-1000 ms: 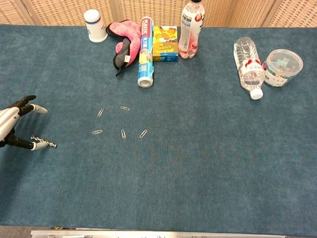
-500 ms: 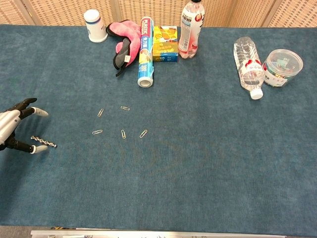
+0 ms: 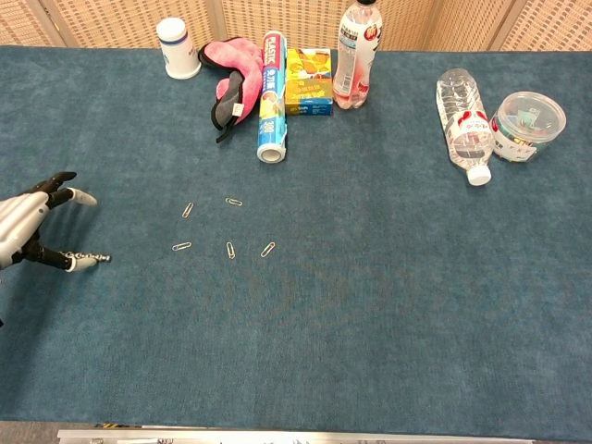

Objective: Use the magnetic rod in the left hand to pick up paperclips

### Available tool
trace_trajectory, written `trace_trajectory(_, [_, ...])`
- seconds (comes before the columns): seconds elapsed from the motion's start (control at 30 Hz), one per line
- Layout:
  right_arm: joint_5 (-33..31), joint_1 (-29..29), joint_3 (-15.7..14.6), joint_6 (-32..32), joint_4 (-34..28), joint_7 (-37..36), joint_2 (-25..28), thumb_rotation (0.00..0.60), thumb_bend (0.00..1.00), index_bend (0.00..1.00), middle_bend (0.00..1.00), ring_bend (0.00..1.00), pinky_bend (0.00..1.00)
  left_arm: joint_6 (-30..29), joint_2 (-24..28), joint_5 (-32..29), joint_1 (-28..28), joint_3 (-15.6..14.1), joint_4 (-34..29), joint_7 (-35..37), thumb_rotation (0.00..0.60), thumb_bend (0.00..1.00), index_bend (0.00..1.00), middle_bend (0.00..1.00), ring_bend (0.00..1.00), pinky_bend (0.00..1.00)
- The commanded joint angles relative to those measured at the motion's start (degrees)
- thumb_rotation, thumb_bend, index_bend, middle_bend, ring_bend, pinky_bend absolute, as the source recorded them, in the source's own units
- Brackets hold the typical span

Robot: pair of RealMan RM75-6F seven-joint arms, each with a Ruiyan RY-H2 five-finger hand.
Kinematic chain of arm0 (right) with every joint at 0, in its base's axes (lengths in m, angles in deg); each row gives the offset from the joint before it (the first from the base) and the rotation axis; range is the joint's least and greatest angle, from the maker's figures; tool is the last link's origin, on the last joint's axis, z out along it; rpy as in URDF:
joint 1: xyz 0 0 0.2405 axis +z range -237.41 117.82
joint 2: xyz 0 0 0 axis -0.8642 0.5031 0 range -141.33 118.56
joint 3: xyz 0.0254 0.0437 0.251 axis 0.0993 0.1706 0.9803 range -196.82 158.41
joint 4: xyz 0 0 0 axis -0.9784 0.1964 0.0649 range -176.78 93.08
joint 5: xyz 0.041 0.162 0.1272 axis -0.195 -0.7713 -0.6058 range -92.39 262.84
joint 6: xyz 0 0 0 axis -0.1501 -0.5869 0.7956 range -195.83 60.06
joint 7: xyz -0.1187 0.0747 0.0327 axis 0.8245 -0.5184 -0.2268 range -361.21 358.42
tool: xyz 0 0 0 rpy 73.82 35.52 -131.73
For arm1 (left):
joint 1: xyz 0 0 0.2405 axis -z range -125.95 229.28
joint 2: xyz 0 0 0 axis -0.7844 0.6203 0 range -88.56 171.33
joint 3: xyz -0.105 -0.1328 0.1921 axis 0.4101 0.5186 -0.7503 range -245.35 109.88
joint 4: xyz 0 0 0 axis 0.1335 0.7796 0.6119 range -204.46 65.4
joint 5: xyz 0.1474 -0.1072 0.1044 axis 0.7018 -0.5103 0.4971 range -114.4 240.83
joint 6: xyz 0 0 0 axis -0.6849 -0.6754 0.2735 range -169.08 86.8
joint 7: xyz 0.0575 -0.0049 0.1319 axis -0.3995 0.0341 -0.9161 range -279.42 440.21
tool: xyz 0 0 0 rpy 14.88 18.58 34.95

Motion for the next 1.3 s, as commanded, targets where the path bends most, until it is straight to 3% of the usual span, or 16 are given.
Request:
trace_trajectory(0.03, [0.0,0.0,0.0,0.1,0.0,0.0,0.0,0.600,0.31,0.60,0.45,0.37,0.54,0.3,-0.3,-0.6,0.5,0.5,0.2,-0.2,0.600,0.02,0.24,0.00,0.00,0.07])
trace_trajectory(0.33, [-0.3,-0.3,0.1,0.3,0.0,-0.1,0.4,0.600,0.31,0.60,0.45,0.37,0.54,-0.2,1.8,-0.7,0.3,0.4,-3.2,1.0,0.600,0.02,0.25,0.00,0.00,0.08])
trace_trajectory(0.53, [-0.3,-0.3,0.2,0.4,-0.2,0.1,0.8,0.600,0.31,0.60,0.45,0.37,0.54,1.6,6.1,0.2,0.2,-1.0,-7.9,3.9,0.600,0.02,0.35,0.00,0.00,0.08])
trace_trajectory(0.7, [-0.2,-0.4,0.2,0.6,-0.5,0.4,1.0,0.600,0.31,0.60,0.45,0.37,0.54,3.2,8.6,0.6,0.8,-1.7,-10.0,5.3,0.600,0.02,0.37,0.00,0.00,0.08])
trace_trajectory(1.3, [-0.2,-0.4,0.2,0.5,-0.8,0.8,1.1,0.600,0.31,0.60,0.45,0.37,0.54,4.0,6.5,-1.0,1.7,-2.2,-7.5,4.9,0.600,0.06,0.37,0.00,0.00,0.08])
